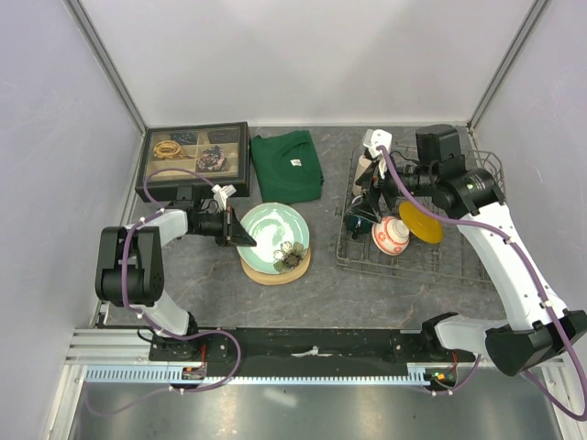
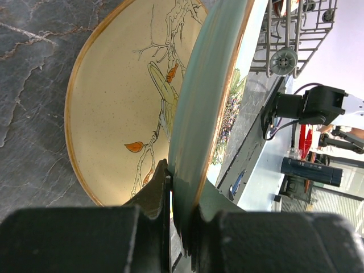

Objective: Unload the mixed dishes from the dish rack
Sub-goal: Place the plate at the center of the board.

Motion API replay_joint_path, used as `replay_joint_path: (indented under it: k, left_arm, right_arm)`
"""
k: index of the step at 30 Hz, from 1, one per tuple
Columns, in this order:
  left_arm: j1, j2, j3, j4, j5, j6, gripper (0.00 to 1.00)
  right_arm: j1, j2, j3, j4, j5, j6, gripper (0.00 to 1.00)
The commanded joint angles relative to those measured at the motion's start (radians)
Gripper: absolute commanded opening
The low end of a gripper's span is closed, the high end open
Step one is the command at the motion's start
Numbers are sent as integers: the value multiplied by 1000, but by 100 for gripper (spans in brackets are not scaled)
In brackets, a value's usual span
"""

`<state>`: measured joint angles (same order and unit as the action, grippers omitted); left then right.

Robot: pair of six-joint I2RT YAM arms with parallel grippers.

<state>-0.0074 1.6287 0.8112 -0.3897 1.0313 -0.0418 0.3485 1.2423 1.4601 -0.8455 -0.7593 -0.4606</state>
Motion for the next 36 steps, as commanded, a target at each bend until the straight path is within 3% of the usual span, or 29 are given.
replay_joint_path:
  k: [1, 27, 36]
  left_arm:
    - [6, 5, 2, 34, 119, -35, 2]
    - [6, 82, 9, 34, 85, -41, 2]
    - [6, 95, 11, 32, 73, -47, 11]
  right_arm:
    - [0, -24, -9, 29, -5, -15, 83]
    - [0, 6, 9, 31, -8, -16, 84]
    - [-2, 13, 14, 28, -8, -15, 84]
